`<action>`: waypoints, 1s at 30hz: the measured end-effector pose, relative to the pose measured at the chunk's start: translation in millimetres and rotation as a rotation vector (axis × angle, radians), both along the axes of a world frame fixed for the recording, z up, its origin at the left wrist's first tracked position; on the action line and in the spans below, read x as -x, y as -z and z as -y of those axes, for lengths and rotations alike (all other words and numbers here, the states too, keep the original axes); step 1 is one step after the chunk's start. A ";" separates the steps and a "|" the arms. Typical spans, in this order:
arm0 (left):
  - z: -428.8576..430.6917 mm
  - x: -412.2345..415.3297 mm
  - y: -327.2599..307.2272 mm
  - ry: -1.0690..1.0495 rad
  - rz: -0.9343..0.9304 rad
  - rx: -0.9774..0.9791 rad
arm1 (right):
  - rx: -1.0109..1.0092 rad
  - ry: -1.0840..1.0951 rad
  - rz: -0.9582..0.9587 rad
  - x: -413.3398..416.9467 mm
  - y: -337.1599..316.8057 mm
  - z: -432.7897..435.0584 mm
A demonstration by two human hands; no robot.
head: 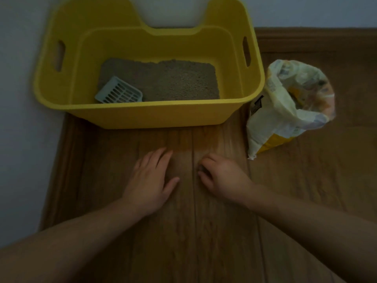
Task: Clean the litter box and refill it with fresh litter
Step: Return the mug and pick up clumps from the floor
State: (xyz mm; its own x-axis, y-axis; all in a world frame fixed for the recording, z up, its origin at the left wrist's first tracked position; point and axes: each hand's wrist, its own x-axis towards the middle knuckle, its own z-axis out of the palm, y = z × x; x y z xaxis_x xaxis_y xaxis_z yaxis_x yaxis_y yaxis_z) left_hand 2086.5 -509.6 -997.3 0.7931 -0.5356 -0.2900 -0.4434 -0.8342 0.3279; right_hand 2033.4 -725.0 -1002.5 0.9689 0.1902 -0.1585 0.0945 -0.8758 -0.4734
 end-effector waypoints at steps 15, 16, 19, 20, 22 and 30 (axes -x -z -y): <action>-43.4 -8.9 9.2 -0.275 -0.130 -0.012 | -0.105 0.007 -0.116 -30.6 6.5 -59.1; -39.4 -9.5 10.5 -0.270 -0.130 -0.004 | -0.101 -0.003 -0.122 -32.0 8.2 -59.5; -29.1 -10.6 14.7 -0.247 -0.114 0.016 | -0.098 -0.042 -0.129 -35.2 13.2 -62.3; -26.2 -11.1 16.1 -0.237 -0.102 0.016 | -0.096 -0.048 -0.128 -35.9 14.5 -63.3; -22.5 -12.4 18.3 -0.238 -0.099 0.036 | -0.095 -0.060 -0.121 -37.4 16.2 -65.4; -26.4 -16.9 20.3 -0.309 -0.145 0.160 | -0.088 -0.092 -0.099 -37.7 17.1 -70.1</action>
